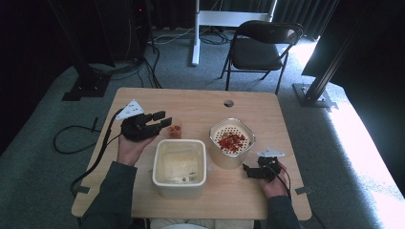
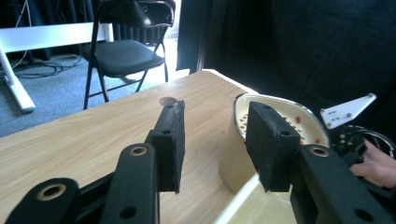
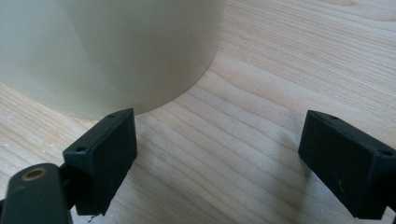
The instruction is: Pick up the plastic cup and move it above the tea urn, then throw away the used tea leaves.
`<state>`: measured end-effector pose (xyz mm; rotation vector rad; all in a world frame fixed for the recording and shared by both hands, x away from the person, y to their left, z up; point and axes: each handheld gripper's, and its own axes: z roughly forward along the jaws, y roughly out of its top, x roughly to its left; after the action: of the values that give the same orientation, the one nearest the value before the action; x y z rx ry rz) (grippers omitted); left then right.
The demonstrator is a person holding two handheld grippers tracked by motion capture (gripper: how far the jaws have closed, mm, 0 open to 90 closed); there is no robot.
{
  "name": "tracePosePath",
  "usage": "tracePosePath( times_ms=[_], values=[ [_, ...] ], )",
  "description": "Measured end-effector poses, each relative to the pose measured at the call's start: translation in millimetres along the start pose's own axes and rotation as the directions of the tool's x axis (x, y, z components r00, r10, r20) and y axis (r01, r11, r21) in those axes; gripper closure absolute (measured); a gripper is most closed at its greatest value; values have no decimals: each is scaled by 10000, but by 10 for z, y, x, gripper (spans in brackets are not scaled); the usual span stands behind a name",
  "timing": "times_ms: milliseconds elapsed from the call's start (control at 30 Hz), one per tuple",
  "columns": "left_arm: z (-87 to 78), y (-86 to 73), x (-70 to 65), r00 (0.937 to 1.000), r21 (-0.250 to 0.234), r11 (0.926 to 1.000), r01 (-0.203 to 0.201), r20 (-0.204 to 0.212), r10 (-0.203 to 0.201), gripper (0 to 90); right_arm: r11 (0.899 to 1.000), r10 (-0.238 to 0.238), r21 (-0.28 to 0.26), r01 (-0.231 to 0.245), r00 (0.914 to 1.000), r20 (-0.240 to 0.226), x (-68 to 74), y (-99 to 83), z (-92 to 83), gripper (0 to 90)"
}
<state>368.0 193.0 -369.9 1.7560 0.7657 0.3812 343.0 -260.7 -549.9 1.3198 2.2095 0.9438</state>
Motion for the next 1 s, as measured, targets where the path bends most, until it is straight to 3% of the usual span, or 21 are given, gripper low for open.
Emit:
tracePosePath(
  times_ms=[333,467,667,867,1000],
  values=[
    [57,-217,250,9985,-234,9994,260,-478,-271,471,10000,-10,4,10,10000,-3,-1,0,0,109],
    [56,-327,392,9951,-508,9975,482,-837,-523,428,10000,-12,0,12,10000,-2,-1,0,0,110],
    [94,-542,561,9889,-304,9976,626,-1327,-661,383,10000,20,3,-20,10000,-8,1,0,0,109],
    [128,-745,646,9852,48,9954,958,-1430,-942,382,10000,-2,8,2,10000,-5,0,-1,0,110],
    [158,-848,677,9863,-6,9949,1008,-1313,-1000,294,10000,2,9,-2,10000,-6,0,0,0,109]
  ],
)
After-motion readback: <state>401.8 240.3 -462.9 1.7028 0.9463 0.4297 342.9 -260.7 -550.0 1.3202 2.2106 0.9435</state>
